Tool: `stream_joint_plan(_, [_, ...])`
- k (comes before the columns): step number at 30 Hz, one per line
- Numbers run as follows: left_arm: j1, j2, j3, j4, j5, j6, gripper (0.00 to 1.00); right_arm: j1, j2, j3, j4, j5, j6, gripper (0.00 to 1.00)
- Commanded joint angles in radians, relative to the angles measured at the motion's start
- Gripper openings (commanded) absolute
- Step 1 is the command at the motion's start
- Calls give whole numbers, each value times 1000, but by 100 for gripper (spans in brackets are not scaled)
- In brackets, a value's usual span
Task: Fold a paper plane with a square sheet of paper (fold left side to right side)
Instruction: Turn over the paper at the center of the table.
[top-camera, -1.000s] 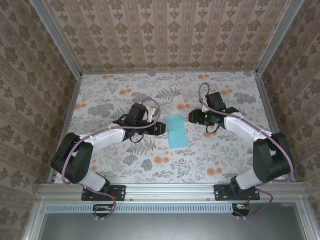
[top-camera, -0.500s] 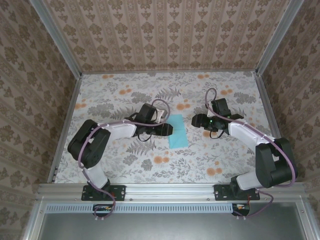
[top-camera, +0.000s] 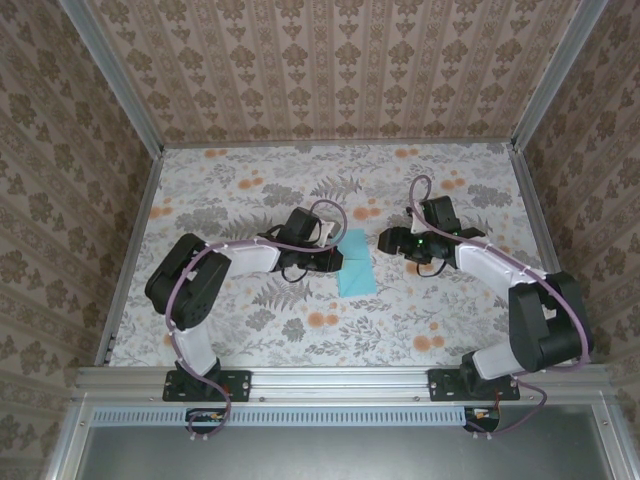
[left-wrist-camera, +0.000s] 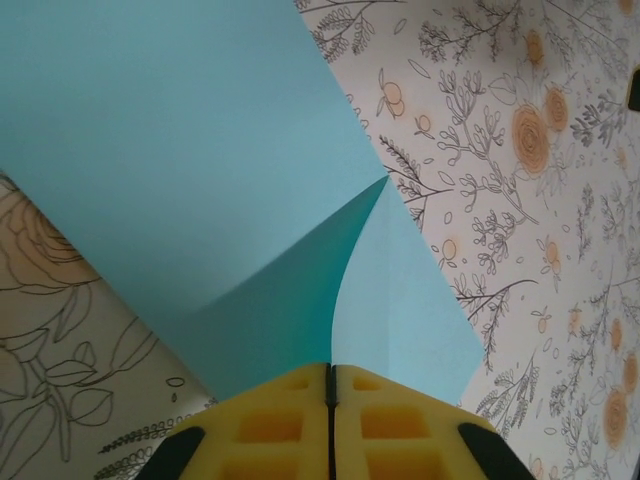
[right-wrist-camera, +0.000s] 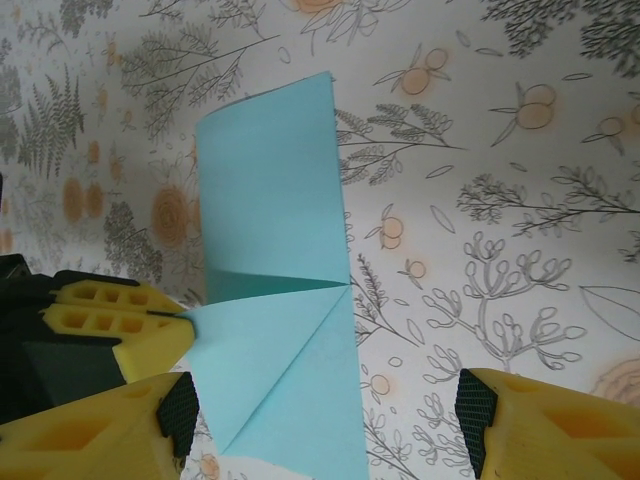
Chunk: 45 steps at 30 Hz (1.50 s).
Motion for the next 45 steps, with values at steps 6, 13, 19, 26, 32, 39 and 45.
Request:
stream_joint_plan(6, [0, -97, -50, 10, -52, 17, 7, 29, 122, 30, 100, -198, 57, 71])
stream_joint_plan(13, [1, -103, -59, 10, -58, 15, 7, 76, 220, 60, 163, -254, 105, 62])
stream_joint_plan(19, [4, -106, -60, 9, -65, 13, 7, 106, 281, 84, 189, -270, 130, 55])
stream_joint_plan(26, [6, -107, -63, 9, -70, 9, 7, 121, 317, 104, 189, -281, 136, 42])
stream_joint_plan(32, [30, -133, -84, 38, -60, -14, 26, 122, 306, 109, 195, -275, 116, 13])
stream_joint_plan(39, [115, -285, -159, 83, -25, -64, 69, 83, 226, 113, 261, -297, 62, 3])
stream_joint_plan(45, [217, -468, -212, 143, 39, -154, 100, 9, 125, 121, 384, -396, 55, 3])
